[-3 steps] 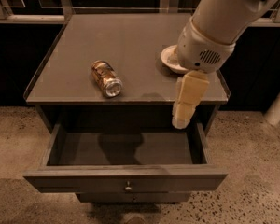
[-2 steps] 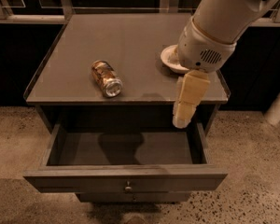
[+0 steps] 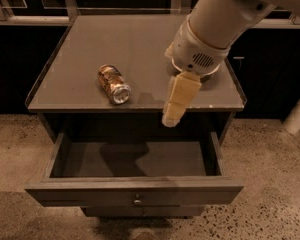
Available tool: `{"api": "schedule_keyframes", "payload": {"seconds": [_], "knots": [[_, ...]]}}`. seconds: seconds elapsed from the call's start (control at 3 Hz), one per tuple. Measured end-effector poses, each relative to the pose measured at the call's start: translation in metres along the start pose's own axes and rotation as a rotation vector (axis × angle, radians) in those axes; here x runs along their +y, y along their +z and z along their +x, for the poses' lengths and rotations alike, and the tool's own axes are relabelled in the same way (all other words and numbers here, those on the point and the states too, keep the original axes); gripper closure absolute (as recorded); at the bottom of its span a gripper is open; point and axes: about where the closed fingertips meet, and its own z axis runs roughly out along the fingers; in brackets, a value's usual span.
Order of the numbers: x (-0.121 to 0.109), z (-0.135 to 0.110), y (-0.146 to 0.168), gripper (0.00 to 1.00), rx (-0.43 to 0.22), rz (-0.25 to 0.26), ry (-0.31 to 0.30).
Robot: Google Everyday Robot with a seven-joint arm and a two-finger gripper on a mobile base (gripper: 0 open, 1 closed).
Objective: Place orange can into top drawer
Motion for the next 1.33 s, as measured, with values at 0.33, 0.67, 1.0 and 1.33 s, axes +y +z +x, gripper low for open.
{"api": "schedule_keyframes", "payload": {"seconds": [0.33,0.67,1.0,1.33], "knots": [[-0.029,-0.031,0.019,0.00,-0.059,0.020,-0.048],[-0.050,-0.060,0.042,0.00,-0.119,-0.002,-0.070],[-0.052,-0.061,0.045,0.00,-0.122,-0.006,-0.071],[-0.046,-0.056,0.042,0.00,-0.133,0.035,-0.007]]}}
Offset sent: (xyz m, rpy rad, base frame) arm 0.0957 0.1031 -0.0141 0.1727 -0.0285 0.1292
